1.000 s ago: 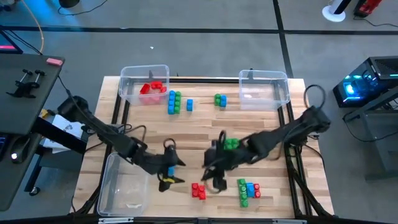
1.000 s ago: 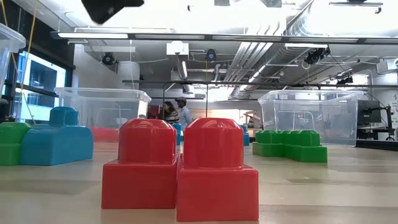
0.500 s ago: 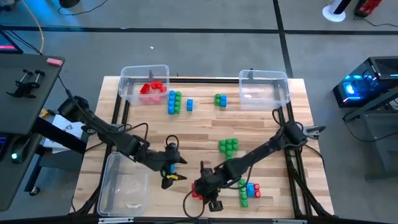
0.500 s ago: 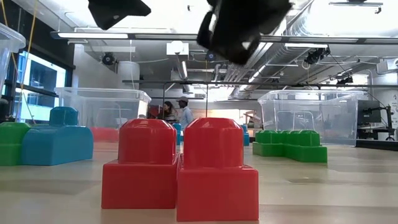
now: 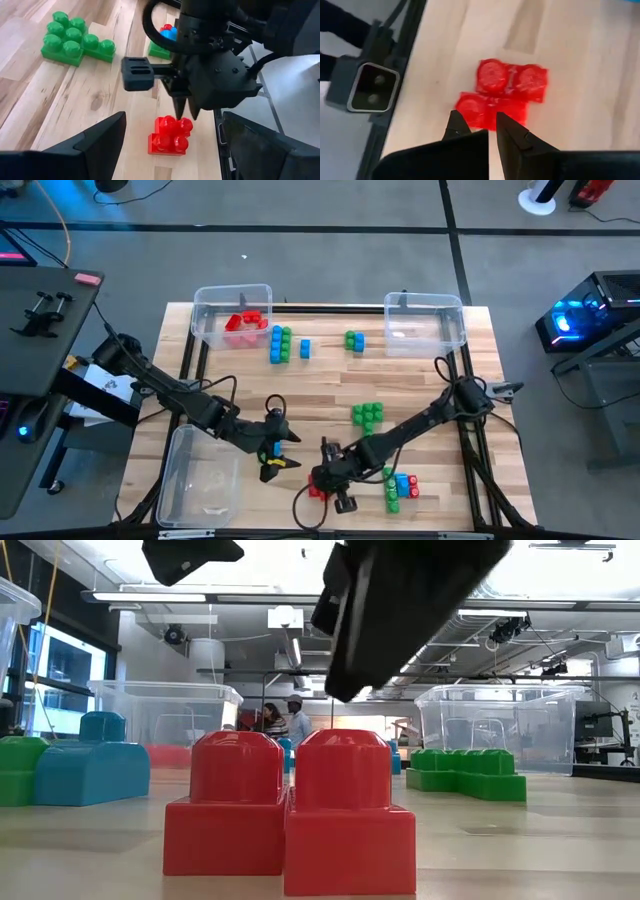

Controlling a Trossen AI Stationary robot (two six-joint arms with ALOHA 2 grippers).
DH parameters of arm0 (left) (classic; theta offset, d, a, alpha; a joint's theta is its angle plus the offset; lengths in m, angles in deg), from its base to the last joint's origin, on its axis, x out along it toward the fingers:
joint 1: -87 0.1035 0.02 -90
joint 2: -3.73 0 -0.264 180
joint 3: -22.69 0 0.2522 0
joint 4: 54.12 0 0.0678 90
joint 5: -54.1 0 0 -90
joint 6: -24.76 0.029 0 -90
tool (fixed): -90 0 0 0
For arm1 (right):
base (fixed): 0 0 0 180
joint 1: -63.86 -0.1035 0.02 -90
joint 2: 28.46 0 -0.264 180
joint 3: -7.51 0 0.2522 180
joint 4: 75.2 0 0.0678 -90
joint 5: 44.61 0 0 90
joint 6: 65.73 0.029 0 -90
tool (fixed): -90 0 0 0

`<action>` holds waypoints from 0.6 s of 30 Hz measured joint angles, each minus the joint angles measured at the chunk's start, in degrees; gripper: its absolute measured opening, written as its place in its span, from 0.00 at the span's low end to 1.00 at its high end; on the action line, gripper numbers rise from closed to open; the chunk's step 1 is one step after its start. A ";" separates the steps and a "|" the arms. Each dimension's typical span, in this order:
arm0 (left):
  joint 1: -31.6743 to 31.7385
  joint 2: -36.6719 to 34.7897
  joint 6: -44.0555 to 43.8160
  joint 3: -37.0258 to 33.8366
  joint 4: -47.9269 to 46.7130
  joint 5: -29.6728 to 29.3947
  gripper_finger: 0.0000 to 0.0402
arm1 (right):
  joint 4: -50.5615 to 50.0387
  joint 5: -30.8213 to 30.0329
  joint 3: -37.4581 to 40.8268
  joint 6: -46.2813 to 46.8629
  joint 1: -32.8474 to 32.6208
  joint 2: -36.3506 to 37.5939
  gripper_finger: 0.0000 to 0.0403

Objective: Sort blocks
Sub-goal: Put the red game piece into the top left transparent bin

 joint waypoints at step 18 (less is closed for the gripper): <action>0.00 0.04 0.11 0.06 0.11 -0.01 0.78 | 2.57 0.32 -0.05 -1.92 0.35 -2.36 0.00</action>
